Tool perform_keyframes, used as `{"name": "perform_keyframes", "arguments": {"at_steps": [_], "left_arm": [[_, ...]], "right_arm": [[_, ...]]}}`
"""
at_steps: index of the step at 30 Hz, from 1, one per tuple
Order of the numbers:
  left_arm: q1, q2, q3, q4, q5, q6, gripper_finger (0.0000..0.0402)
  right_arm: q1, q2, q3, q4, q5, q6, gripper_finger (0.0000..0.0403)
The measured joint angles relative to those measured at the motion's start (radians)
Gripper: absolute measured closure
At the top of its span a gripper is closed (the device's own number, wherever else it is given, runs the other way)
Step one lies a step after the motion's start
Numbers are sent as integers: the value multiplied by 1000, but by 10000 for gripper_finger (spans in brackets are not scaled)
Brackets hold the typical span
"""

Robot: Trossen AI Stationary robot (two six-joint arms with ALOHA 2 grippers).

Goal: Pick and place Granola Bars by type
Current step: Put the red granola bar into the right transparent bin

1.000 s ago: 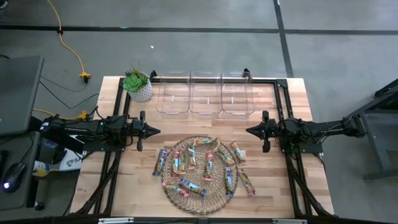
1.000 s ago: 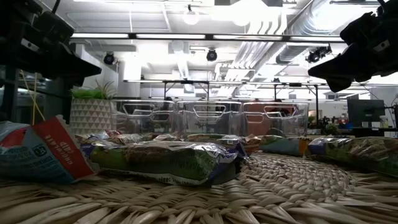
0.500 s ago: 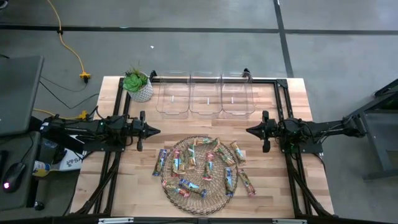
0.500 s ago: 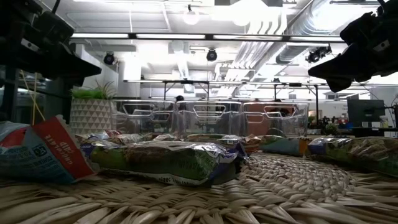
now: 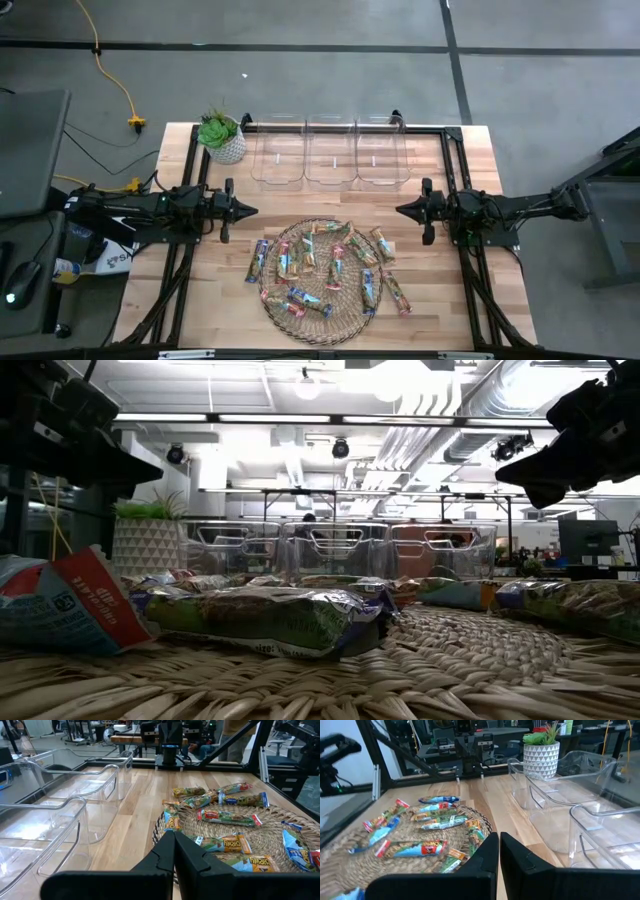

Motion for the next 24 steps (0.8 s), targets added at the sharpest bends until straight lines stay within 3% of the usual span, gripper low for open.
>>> {"name": "perform_keyframes", "arguments": {"at_steps": [15, 24], "left_arm": [[0, 0, 0, 0, 0, 0, 400], [0, 0, 0, 0, 0, 0, 400]], "right_arm": [[0, 0, 2, -1, -17, 128, 402], [0, 0, 118, 0, -72, 32, 398]]}}
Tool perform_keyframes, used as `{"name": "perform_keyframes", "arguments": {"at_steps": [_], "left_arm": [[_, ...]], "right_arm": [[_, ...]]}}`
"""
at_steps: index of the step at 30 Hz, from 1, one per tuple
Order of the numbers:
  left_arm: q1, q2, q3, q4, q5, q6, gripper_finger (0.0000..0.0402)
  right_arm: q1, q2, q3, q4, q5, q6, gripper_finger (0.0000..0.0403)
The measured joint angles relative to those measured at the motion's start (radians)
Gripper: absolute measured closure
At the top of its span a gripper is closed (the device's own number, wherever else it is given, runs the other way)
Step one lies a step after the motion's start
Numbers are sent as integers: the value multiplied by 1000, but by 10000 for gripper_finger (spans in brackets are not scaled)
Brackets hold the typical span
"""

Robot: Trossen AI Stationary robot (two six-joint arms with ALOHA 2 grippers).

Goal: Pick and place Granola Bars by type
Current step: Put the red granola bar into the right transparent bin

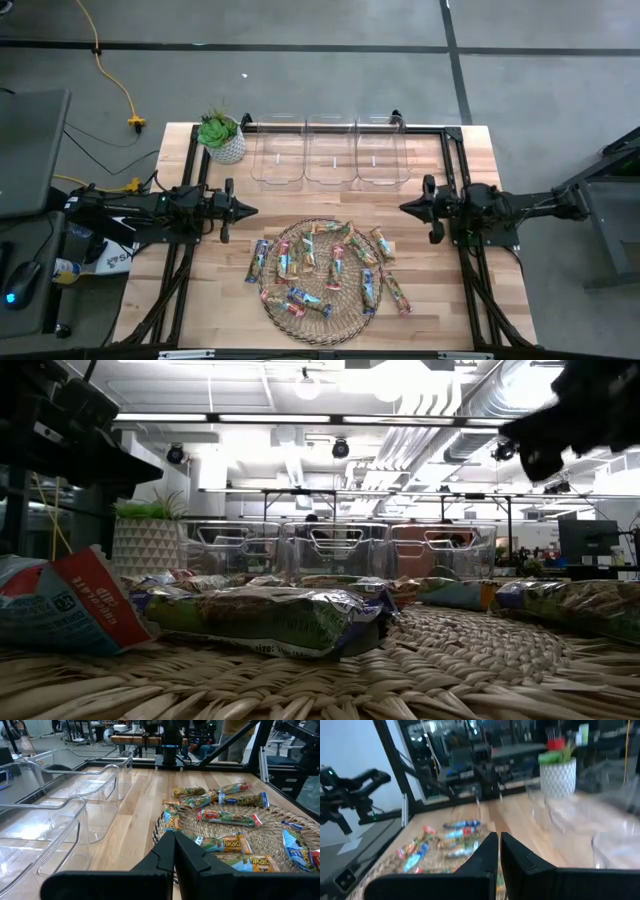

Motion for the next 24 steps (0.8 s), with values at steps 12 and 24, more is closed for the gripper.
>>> {"name": "perform_keyframes", "arguments": {"at_steps": [12, 24], "left_arm": [[0, 0, 0, 0, 0, 0, 400], [0, 0, 0, 0, 0, 0, 400]], "right_arm": [[0, 62, 299, -180, 103, 5, 393], [0, 415, 818, -593, 180, 3, 391]]}}
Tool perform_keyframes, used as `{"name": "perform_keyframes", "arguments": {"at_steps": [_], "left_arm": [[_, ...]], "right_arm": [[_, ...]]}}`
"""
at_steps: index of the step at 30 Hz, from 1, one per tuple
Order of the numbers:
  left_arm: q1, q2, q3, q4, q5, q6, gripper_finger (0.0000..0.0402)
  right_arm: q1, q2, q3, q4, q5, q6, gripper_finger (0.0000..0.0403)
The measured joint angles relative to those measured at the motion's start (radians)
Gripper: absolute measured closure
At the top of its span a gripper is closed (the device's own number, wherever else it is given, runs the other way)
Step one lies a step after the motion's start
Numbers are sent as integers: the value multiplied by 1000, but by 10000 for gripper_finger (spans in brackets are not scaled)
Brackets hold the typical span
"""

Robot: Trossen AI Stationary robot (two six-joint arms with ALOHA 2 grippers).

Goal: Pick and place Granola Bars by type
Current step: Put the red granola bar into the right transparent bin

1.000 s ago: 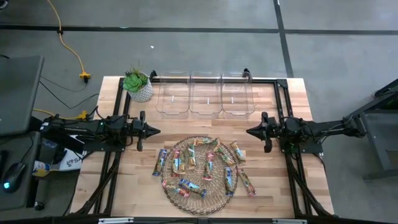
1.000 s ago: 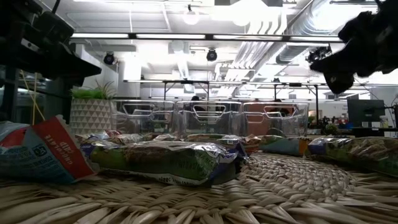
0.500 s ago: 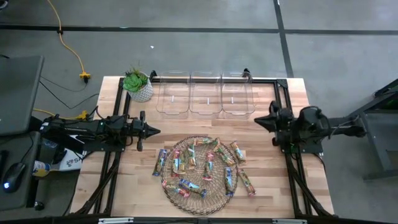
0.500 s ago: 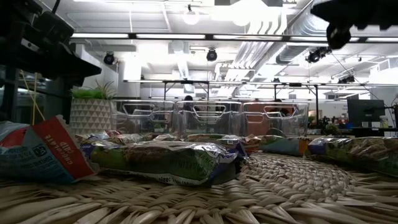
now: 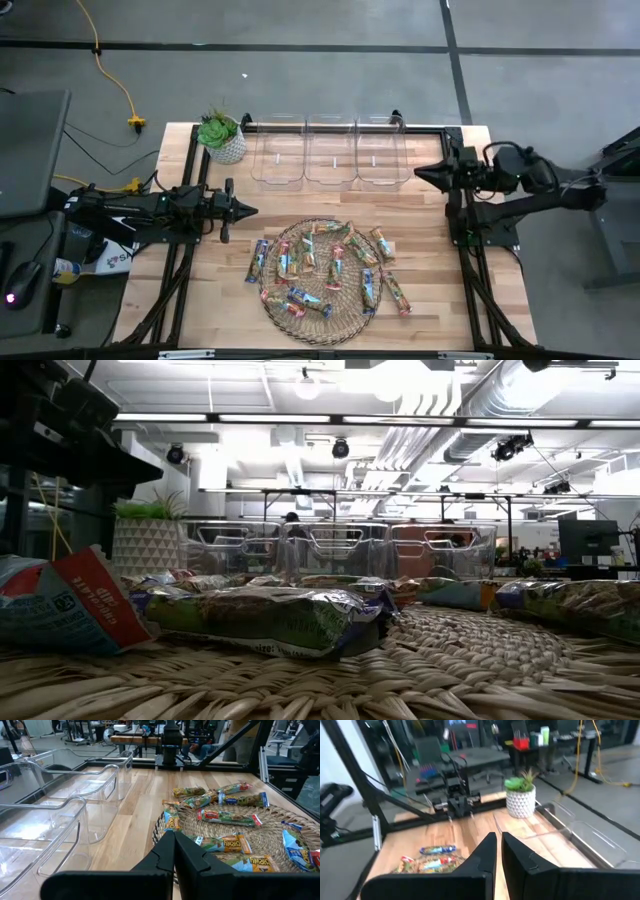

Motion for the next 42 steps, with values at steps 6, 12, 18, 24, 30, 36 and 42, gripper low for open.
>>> {"name": "perform_keyframes", "arguments": {"at_steps": [6, 12, 18, 24, 30, 36, 42], "left_arm": [[0, 0, 0, 0, 0, 0, 400], [0, 0, 0, 0, 0, 0, 400], [0, 0, 0, 0, 0, 0, 400], [0, 0, 0, 0, 0, 0, 400], [0, 0, 0, 0, 0, 0, 400], [0, 0, 0, 0, 0, 0, 400], [0, 0, 0, 0, 0, 0, 400]], "right_arm": [[0, 195, 250, -228, 30, 128, 391], [1, 349, 436, -453, -26, 225, 391], [1, 453, 538, -639, -222, 323, 391], [64, 494, 551, -783, -439, 483, 391], [223, 501, 550, -838, -460, 718, 391], [451, 526, 550, -816, -347, 1058, 391], [643, 636, 549, -810, -332, 1325, 391]]}}
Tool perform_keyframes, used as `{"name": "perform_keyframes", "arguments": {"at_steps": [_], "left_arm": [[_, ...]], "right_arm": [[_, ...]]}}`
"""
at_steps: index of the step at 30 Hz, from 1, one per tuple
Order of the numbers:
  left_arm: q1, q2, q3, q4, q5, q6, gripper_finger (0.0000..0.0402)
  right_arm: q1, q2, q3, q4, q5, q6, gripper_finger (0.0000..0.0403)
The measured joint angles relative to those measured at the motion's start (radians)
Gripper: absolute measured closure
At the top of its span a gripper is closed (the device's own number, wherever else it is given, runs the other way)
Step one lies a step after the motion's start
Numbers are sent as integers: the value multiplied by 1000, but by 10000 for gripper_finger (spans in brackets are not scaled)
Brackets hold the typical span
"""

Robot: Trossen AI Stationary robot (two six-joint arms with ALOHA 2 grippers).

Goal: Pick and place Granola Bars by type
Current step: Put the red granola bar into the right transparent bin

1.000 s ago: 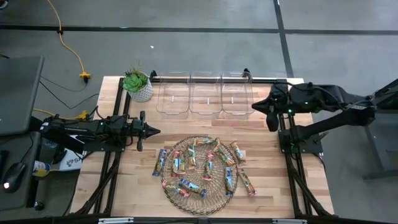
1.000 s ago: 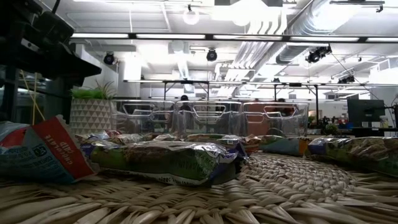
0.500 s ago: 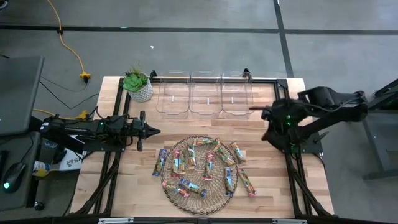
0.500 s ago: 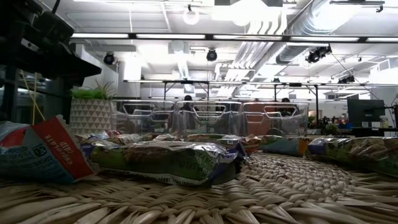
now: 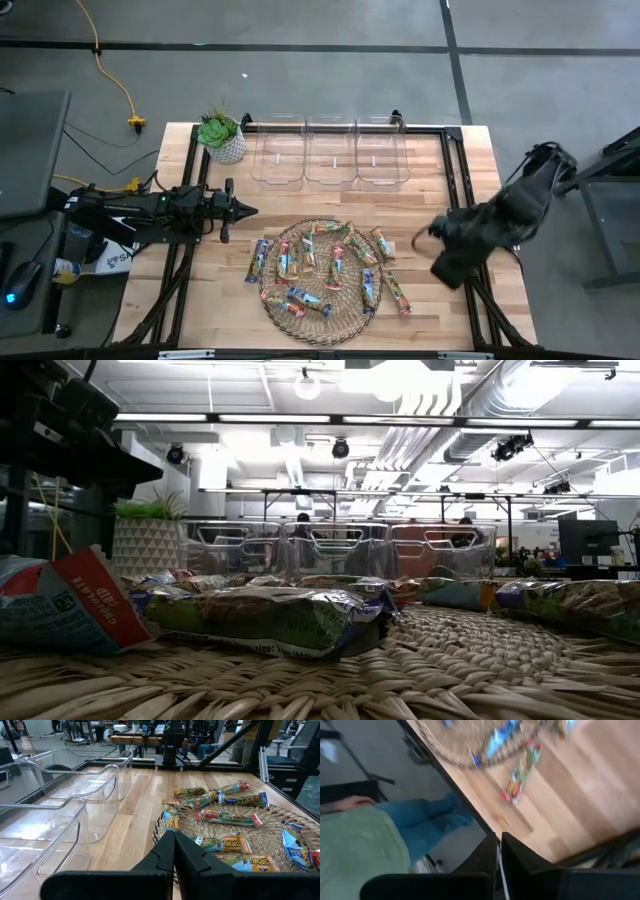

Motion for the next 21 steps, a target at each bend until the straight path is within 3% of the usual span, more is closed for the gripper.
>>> {"name": "perform_keyframes", "arguments": {"at_steps": [8, 13, 21], "left_arm": [[0, 0, 0, 0, 0, 0, 400], [0, 0, 0, 0, 0, 0, 400], [0, 0, 0, 0, 0, 0, 400]], "right_arm": [[112, 197, 0, 38, -55, 229, 391], [131, 317, -1, 92, -37, 350, 391], [103, 486, -1, 113, 28, 325, 391]]}}
